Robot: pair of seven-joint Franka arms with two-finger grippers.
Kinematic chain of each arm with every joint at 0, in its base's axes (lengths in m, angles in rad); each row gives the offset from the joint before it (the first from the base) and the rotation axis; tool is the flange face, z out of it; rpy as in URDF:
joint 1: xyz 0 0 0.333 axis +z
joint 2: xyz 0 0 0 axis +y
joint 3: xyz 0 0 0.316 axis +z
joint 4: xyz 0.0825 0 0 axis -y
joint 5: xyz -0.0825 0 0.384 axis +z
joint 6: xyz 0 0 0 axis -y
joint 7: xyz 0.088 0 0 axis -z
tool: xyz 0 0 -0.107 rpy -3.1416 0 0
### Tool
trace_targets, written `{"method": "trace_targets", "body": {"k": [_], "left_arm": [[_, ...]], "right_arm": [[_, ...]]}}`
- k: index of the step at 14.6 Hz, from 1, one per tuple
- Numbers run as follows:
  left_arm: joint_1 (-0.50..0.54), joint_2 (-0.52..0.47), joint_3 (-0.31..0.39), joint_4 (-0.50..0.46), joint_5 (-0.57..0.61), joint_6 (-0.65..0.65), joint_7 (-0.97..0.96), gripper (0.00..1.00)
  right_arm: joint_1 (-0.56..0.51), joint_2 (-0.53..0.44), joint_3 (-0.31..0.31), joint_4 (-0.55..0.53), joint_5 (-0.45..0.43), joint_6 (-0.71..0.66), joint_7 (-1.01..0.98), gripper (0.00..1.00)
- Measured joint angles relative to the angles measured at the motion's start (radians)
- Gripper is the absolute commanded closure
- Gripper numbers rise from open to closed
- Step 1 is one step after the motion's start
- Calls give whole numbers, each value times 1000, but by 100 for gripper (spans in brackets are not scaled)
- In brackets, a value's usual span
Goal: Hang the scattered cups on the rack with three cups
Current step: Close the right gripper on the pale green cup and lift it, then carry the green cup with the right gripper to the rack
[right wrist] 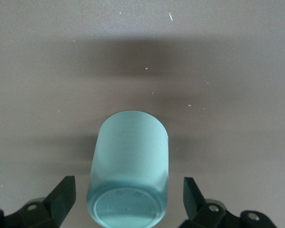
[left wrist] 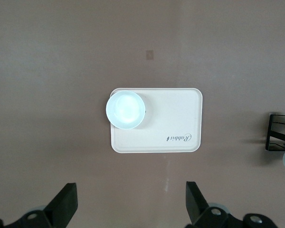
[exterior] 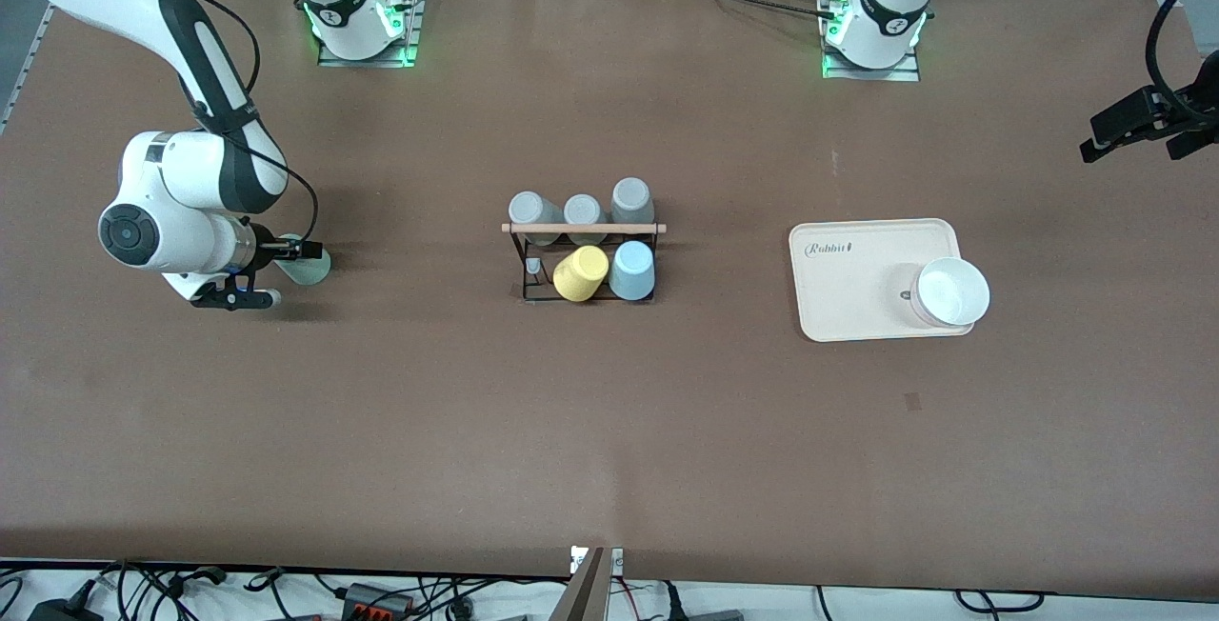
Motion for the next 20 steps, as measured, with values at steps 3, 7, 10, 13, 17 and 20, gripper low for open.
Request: {"method": "trace_targets", "body": {"k": [3,7,10,13,17,20], "left_arm": [[10,4,5,0,0,37,0,0],[9,4,0,0,0,47,1,0],[8,4,-19,0,6,30,15,0],[6,4,-37,0,12,12,46,0],[11,3,-33,1,12,11,51,0],[15,2,-32,2,12,11,54,0]], "right_arm": [[0,0,0,2,0,6,0,2],[0,2,0,3,0,7,1,32],[0,3,1,4,1,6,1,62],[1,1,5,20,1,-4,2,70],[9,-2,44,191,47,-189,2,70],[45,-3,71,366,137,-343,6,70]]}}
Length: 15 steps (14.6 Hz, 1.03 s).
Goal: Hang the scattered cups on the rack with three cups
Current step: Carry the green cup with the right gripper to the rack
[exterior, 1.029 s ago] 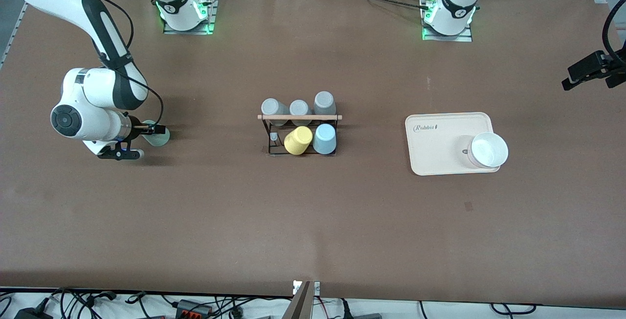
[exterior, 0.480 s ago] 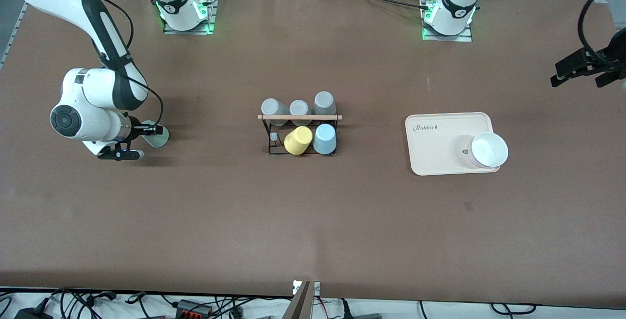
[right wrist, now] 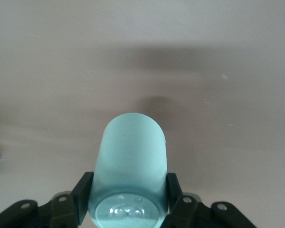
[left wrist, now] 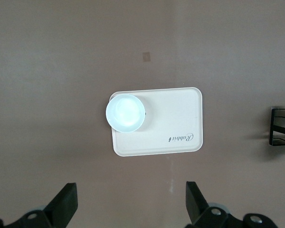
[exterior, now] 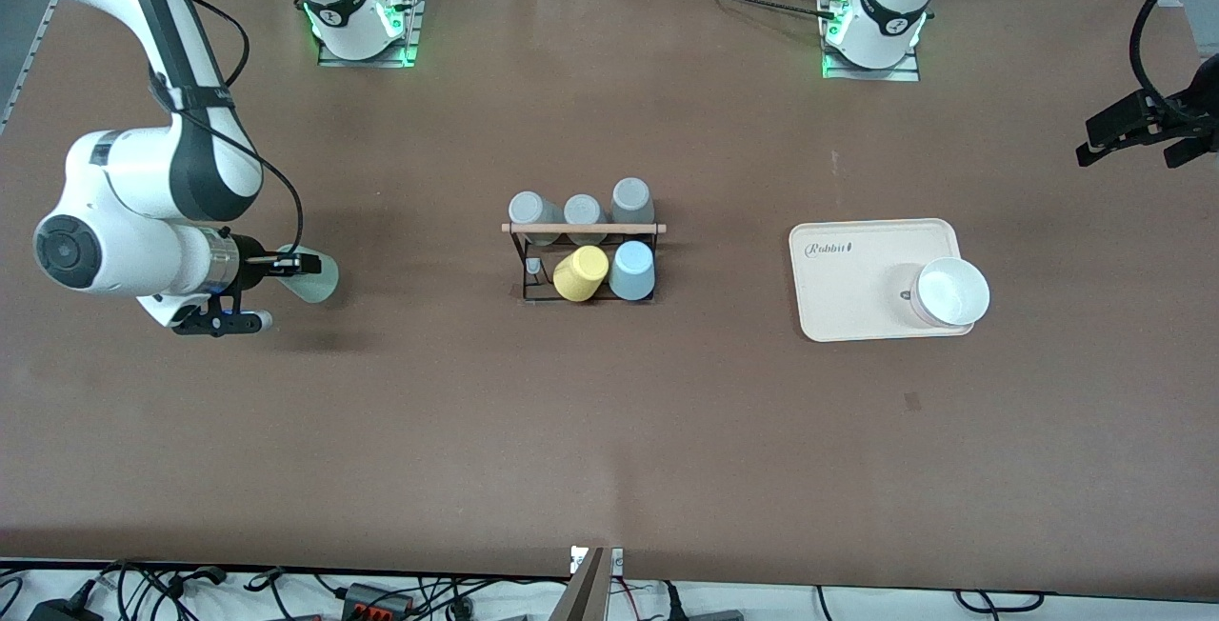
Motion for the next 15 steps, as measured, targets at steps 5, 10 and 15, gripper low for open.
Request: {"method": "trace_targets", "body": {"k": [5,10,15], "left_arm": [[0,0,-3,0,0,-13,15,0],[0,0,-3,0,0,-15,22,0],[0,0,-4,0,0,-15,23,0]], "right_arm": [[167,6,9,135,18,-57,264,70],[321,19,11,195,23,-54,590,70],[385,85,11,270,99,-16,771,70]]}}
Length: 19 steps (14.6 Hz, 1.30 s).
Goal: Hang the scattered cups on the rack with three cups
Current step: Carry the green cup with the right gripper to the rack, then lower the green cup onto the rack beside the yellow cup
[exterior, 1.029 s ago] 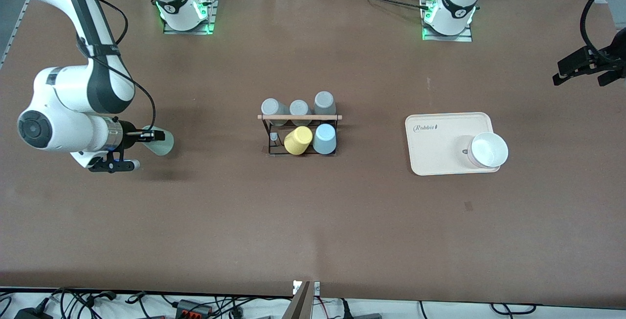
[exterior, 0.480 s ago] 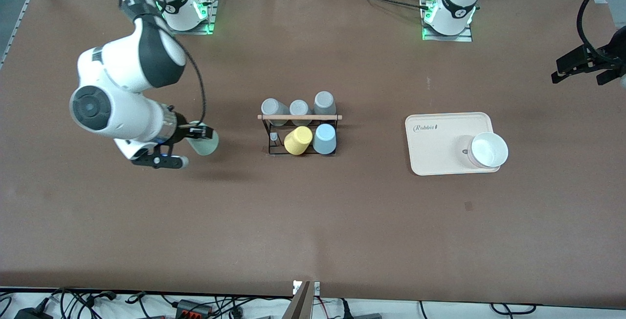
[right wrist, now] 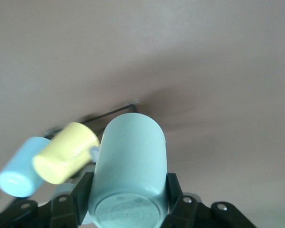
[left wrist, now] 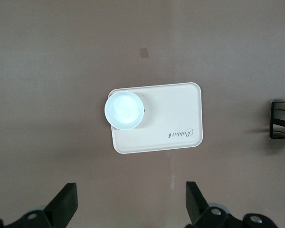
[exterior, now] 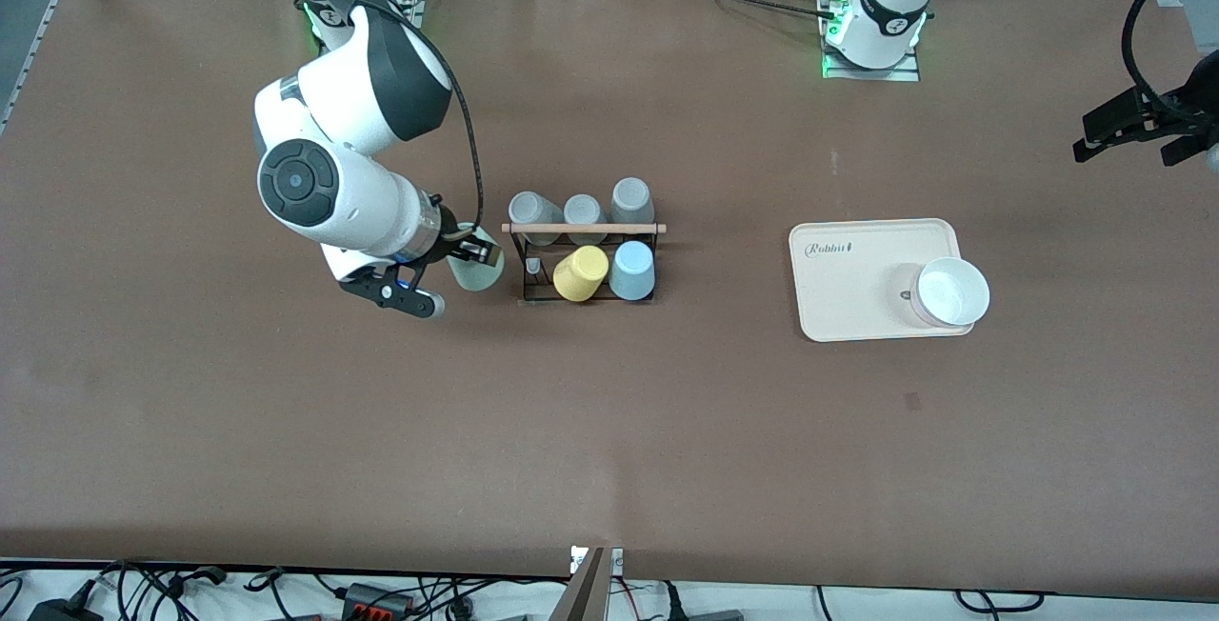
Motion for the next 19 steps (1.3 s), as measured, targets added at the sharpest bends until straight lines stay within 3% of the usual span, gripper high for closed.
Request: {"method": "trace_targets", "body": {"k": [6,19], "left_arm": [[0,0,0,0,0,0,0,0],[0,0,0,-2,0,-1,1,0]], "right_arm": [[58,54,0,11,13,119,88,70],[88,155,-4,14,14,167,103,70]]}}
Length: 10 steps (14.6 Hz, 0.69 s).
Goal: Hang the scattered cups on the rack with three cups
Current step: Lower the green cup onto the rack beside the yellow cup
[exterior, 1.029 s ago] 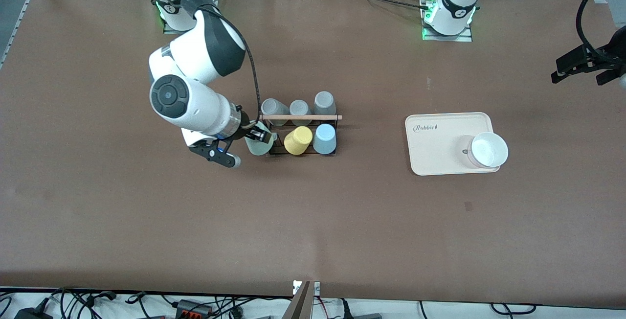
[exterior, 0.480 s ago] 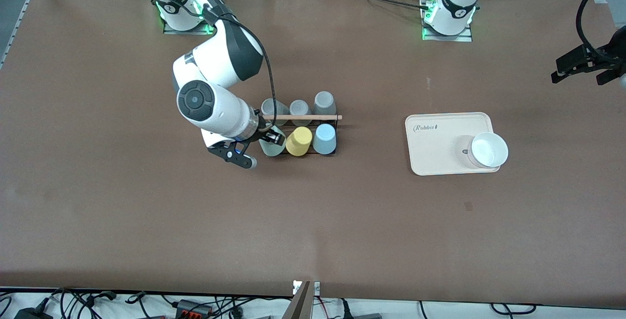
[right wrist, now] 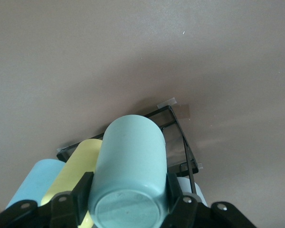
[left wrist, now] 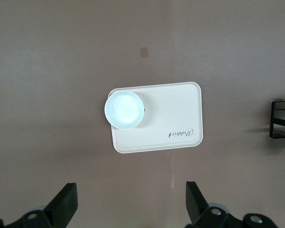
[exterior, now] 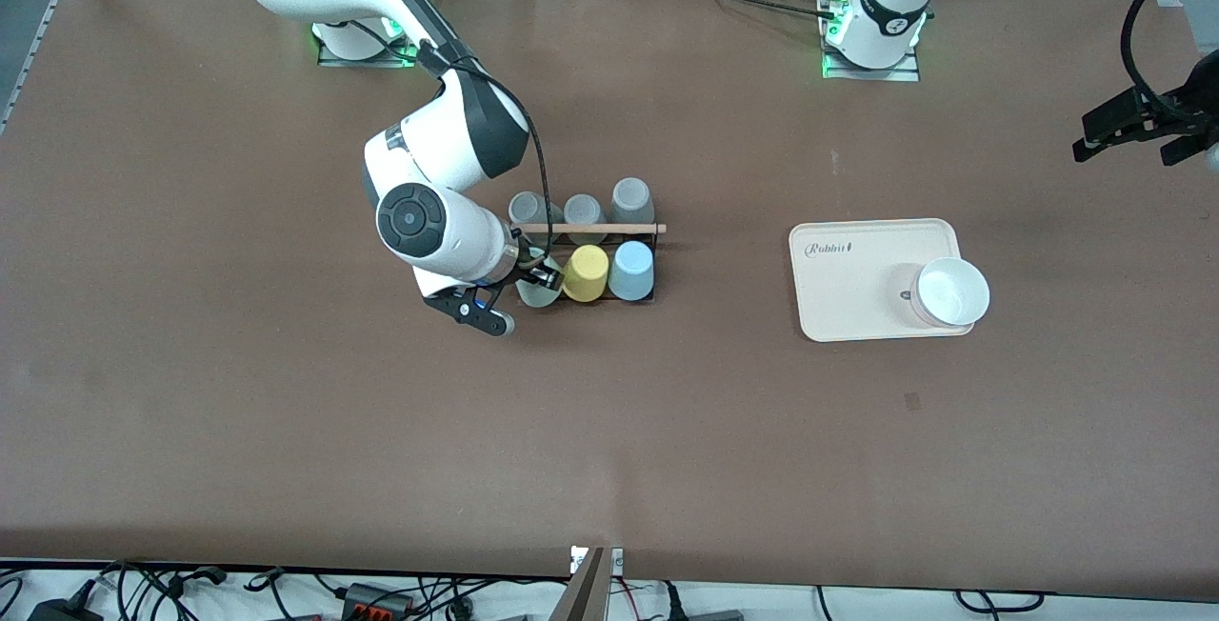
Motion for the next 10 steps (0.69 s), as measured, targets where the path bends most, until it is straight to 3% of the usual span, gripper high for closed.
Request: {"method": "trace_targets", "body": {"k": [10], "left_arm": [[0,0,0,0,0,-1,0,0]], "right_arm": [[12,38,0,3,2,4,4,70]]}}
